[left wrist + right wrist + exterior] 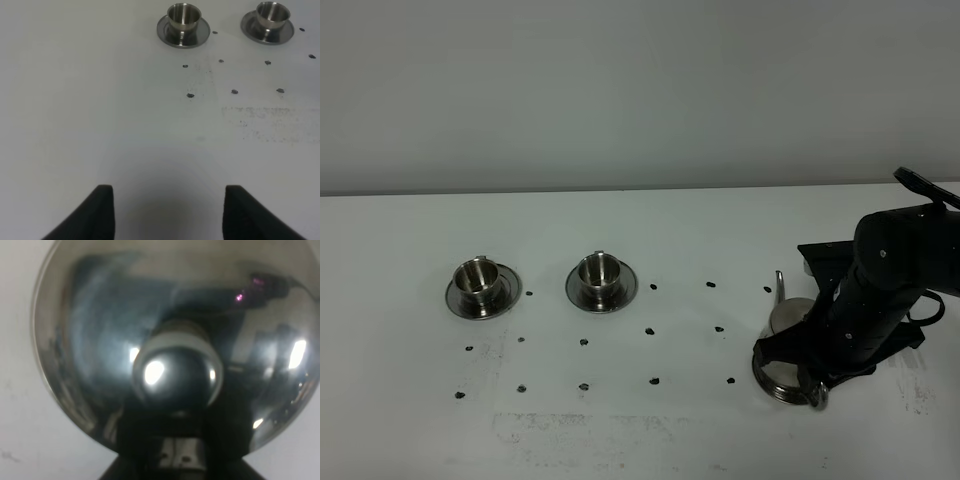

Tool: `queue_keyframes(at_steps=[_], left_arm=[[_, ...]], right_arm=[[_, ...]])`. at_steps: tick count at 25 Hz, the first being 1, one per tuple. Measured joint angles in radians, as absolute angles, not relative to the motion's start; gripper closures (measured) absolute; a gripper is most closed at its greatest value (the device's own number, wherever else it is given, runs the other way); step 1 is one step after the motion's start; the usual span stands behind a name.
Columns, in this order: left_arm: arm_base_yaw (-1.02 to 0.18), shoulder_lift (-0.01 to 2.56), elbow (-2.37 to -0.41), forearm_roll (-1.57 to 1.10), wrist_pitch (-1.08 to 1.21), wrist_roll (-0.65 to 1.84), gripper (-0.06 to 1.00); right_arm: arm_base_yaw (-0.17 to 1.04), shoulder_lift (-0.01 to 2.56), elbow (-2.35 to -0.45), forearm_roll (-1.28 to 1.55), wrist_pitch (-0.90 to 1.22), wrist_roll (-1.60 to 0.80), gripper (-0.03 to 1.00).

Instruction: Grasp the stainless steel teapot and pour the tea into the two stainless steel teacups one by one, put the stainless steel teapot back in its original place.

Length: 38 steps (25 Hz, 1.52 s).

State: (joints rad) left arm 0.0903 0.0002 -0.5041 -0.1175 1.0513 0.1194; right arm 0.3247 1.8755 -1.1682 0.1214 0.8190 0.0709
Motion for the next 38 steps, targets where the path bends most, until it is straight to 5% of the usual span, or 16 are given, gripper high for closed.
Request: queue_keyframes(at_steps=[38], left_arm=[[0.090, 0.000, -0.504, -0.117, 1.051, 0.119, 0.41]], right_arm=[[0.323, 1.824, -1.168, 0.136, 0.800, 0.008, 0.76]])
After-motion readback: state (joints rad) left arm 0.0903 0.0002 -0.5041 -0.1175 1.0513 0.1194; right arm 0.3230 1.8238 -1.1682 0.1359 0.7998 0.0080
